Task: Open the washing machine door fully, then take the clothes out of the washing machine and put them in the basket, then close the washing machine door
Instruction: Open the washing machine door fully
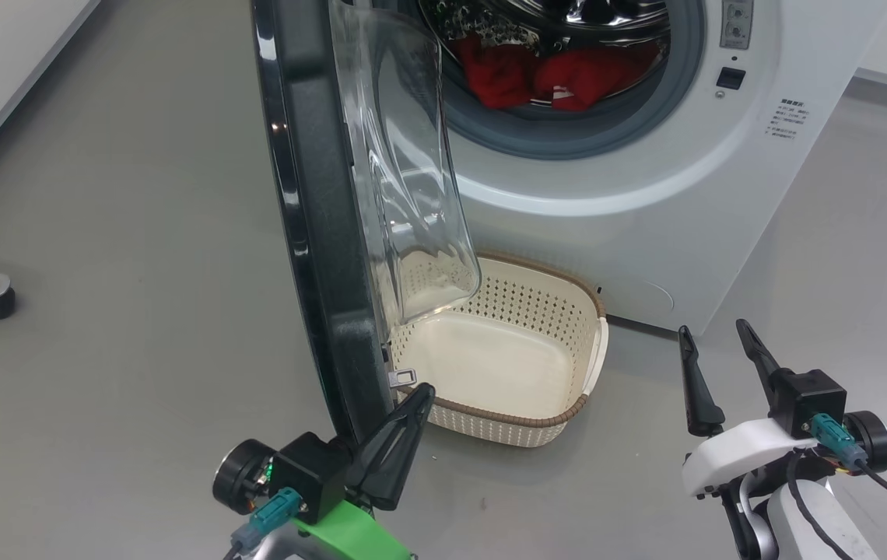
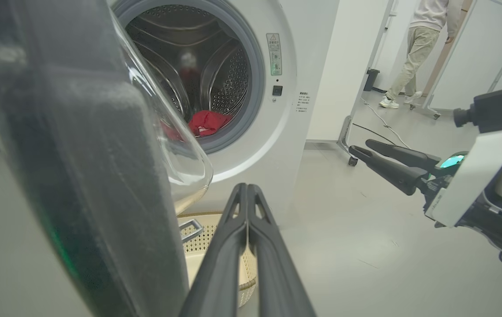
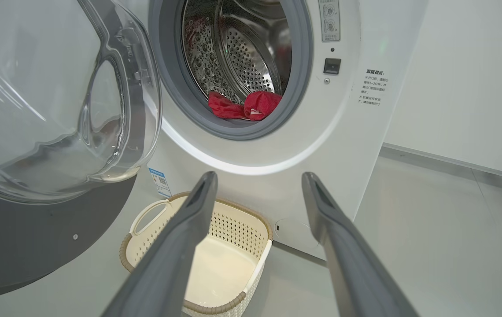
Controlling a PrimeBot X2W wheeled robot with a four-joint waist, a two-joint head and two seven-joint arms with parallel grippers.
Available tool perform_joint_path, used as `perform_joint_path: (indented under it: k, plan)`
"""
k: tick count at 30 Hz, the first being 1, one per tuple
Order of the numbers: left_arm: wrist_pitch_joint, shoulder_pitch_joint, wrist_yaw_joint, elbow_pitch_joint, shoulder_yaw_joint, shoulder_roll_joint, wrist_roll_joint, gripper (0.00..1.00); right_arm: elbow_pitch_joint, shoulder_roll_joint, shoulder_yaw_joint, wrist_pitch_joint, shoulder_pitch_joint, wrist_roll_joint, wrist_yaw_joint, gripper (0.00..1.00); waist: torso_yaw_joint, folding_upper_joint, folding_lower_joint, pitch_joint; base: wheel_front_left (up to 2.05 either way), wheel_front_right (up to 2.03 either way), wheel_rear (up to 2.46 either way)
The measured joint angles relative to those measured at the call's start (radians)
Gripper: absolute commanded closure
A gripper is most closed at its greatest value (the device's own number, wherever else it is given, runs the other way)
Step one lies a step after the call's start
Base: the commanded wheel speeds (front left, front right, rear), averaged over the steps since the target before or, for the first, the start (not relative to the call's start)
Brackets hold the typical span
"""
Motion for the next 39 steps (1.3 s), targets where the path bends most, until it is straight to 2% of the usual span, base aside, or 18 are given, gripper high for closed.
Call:
perform_joint_path:
  k: [10,28,39]
  plan:
    - [-0.011,0.002,0.035,0.047,0.062,0.002,-0.010,1.00,0.000,0.001,-0.009,0.000,-0.009,-0.007,0.012,0.00,0.004,0.0000,0.0000,0.014,0.00,0.00,0.00]
    - [-0.036,0.001,0.047,0.082,0.110,-0.004,-0.051,1.00,0.008,0.003,-0.029,0.000,-0.010,-0.016,0.019,0.00,0.023,0.0000,0.0000,0.025,0.00,0.00,0.00]
    - [-0.055,0.001,0.074,0.110,0.169,-0.001,-0.067,1.00,0.013,0.004,-0.036,0.000,-0.013,-0.017,0.026,0.00,0.038,0.0000,0.0000,0.025,0.00,0.00,0.00]
